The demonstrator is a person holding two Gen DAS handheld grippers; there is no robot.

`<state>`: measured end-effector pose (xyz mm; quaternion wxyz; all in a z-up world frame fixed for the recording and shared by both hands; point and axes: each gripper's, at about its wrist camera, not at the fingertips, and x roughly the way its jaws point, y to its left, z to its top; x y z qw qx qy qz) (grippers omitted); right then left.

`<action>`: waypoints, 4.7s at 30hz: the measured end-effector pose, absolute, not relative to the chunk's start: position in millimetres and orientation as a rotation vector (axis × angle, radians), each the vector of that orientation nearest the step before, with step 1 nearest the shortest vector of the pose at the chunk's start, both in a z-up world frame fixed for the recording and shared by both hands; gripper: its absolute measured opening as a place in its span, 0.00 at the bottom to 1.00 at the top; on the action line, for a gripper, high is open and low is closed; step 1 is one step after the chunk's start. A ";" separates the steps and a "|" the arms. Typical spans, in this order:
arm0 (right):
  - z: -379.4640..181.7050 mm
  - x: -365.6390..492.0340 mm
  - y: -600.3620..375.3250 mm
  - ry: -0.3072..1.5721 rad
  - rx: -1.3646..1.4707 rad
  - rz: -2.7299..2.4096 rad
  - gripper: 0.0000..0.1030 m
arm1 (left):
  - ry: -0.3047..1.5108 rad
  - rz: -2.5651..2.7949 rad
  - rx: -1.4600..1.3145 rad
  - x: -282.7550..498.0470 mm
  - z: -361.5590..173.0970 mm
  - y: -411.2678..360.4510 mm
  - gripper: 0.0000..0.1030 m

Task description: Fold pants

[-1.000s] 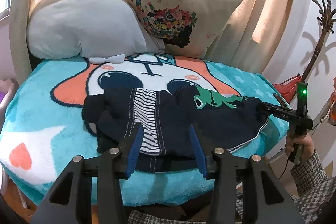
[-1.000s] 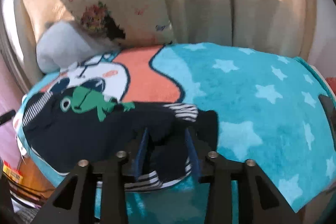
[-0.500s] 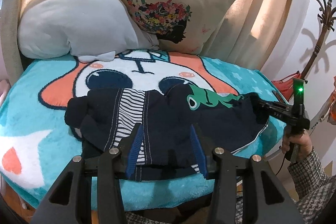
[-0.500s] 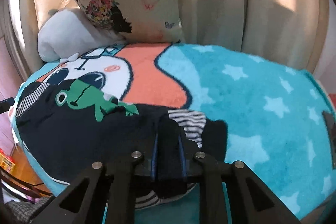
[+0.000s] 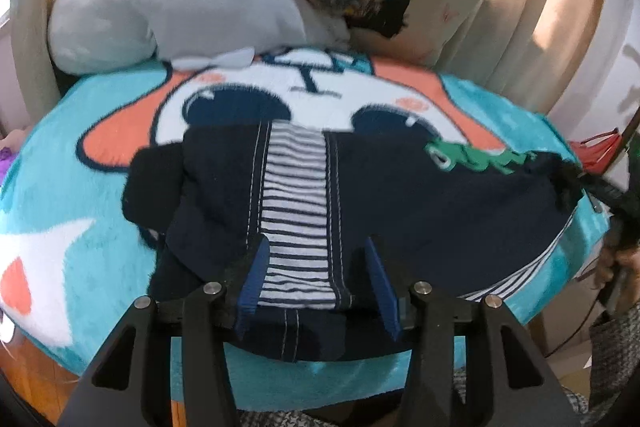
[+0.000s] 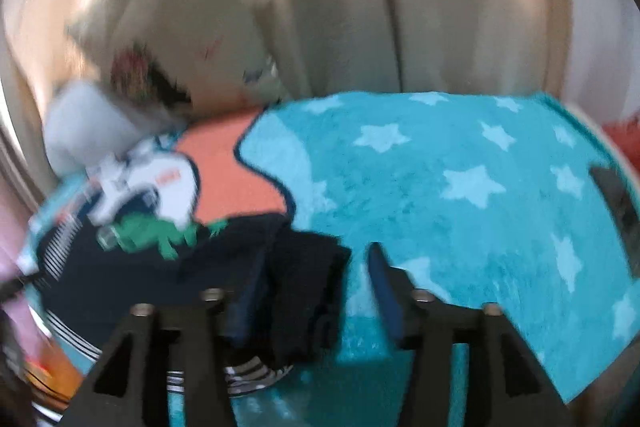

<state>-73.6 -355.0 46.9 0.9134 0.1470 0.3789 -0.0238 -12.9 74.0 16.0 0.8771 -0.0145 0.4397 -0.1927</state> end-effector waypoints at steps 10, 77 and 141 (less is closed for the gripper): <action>15.3 -62.7 -371.8 0.828 0.568 0.075 0.69 | 0.904 -0.420 -0.085 -14.4 15.3 81.4 0.47; 17.5 -88.8 -168.6 0.936 -0.029 0.324 0.49 | 0.941 -0.366 0.086 -7.0 9.7 28.5 0.53; 33.2 -133.0 -360.1 0.653 0.515 -0.038 0.77 | 1.002 -0.841 0.240 56.0 89.6 -209.7 0.59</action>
